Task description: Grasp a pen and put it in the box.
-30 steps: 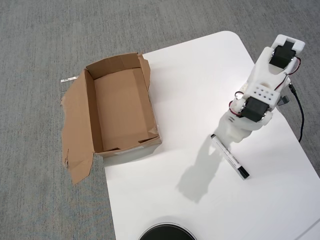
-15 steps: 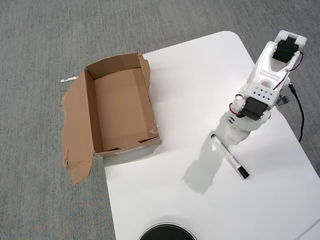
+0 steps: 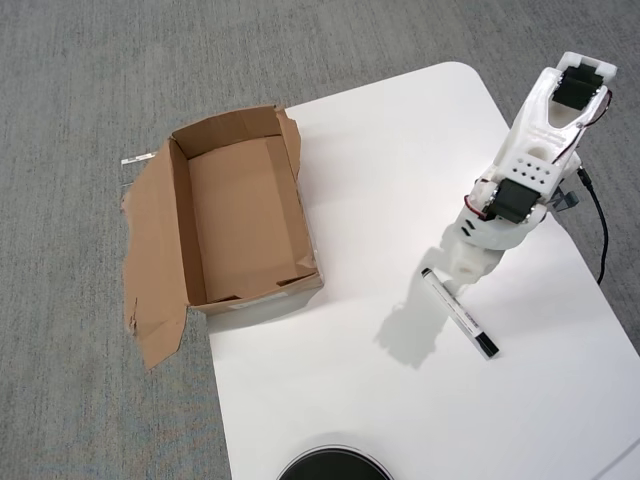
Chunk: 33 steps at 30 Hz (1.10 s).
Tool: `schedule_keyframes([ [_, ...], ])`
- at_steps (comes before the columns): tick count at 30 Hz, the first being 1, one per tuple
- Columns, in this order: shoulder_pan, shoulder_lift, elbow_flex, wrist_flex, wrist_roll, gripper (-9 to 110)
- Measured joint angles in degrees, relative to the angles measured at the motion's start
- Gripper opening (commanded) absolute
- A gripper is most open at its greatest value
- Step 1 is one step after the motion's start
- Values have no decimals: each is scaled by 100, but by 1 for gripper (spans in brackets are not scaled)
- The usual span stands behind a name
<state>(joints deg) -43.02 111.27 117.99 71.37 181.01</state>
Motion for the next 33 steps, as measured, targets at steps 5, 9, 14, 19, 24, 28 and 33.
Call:
schedule_keyframes([
  [5,9,-105,0,-220,0,22],
  [9,0,-343,0,-264,0,22],
  [14,9,-563,0,-290,0,22],
  [19,-193,-1046,0,-993,0,22],
  [24,-149,-1503,0,-1705,0,22],
  [28,-237,-1547,0,-1854,0,22],
  [33,-202,-1670,53,-1854,0,22],
])
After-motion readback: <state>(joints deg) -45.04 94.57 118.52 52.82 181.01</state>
